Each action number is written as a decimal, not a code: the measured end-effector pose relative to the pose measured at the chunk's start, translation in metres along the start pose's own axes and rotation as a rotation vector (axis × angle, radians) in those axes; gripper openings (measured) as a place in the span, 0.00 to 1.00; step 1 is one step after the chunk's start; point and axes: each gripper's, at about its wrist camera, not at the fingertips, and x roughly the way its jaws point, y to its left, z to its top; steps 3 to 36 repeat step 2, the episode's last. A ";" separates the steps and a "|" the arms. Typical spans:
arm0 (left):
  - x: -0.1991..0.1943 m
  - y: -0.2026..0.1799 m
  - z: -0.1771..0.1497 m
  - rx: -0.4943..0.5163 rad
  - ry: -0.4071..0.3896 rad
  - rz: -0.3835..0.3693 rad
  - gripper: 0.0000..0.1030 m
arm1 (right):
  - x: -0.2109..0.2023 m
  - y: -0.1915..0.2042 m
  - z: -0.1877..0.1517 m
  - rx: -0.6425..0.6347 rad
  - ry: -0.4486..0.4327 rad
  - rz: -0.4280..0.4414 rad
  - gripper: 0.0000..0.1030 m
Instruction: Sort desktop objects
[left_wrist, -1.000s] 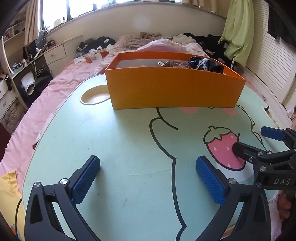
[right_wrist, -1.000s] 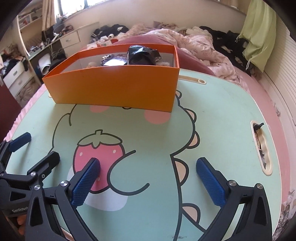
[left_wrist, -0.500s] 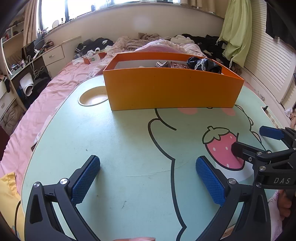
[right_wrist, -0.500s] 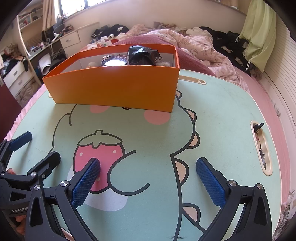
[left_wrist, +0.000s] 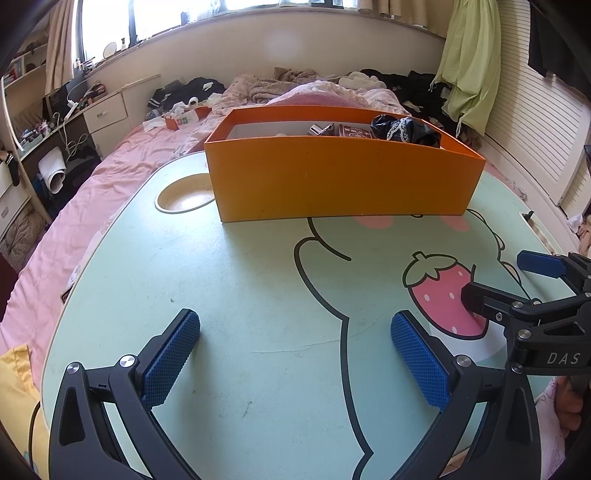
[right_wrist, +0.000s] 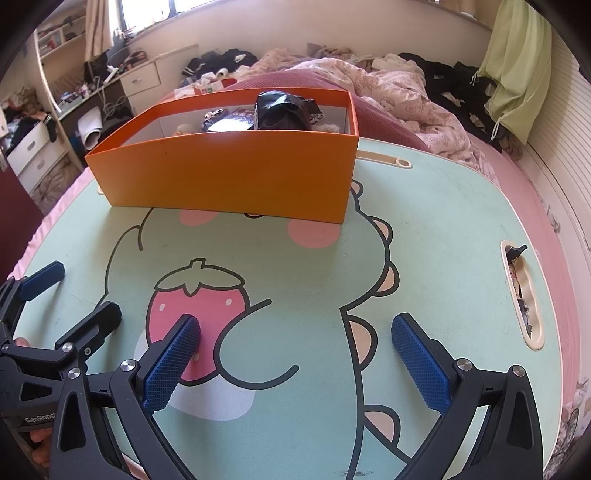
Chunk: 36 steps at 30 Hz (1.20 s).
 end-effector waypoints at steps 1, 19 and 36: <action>0.000 0.000 0.000 0.000 -0.001 0.000 1.00 | 0.000 0.000 0.000 0.000 0.000 0.000 1.00; 0.000 0.000 0.000 0.000 -0.001 0.001 1.00 | 0.000 0.000 0.000 0.000 0.000 0.000 1.00; 0.000 0.000 0.000 0.000 -0.001 0.001 1.00 | 0.000 0.000 0.000 0.000 0.000 0.000 1.00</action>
